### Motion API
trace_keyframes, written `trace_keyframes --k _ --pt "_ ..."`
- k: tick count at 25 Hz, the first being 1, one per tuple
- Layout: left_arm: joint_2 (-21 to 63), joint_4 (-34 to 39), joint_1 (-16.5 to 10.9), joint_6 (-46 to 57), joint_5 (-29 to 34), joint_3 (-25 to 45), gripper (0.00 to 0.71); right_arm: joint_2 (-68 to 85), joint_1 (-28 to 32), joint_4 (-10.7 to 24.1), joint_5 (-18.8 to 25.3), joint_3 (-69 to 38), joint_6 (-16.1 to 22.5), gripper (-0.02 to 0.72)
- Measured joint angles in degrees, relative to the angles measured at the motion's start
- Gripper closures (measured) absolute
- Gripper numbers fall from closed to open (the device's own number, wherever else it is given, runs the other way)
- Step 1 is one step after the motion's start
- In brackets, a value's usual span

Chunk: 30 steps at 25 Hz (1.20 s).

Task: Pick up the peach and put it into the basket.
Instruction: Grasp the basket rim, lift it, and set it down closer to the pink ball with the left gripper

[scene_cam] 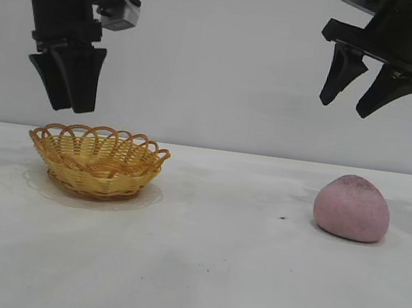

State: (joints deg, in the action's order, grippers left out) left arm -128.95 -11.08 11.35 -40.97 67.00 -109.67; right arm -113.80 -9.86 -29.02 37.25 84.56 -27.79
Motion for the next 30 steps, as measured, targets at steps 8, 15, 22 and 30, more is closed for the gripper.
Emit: trace_keyframes --k 8,15,22,30 --pt "-4.05 1.00 0.04 -0.10 -1.21 -1.32 0.185 0.00 0.00 0.00 0.31 0.00 0.00 0.307" --pt "-6.05 1.23 0.04 -0.21 -3.41 -2.75 0.185 0.00 0.00 0.00 0.44 0.00 0.00 0.307" --pt "-8.07 1.11 0.04 -1.18 -4.92 -3.82 0.347 0.00 0.00 0.00 0.54 0.00 0.00 0.307" --pt "-8.06 -0.03 0.13 -2.87 -5.29 -4.16 0.627 0.00 0.00 0.00 0.54 0.00 -0.05 0.307"
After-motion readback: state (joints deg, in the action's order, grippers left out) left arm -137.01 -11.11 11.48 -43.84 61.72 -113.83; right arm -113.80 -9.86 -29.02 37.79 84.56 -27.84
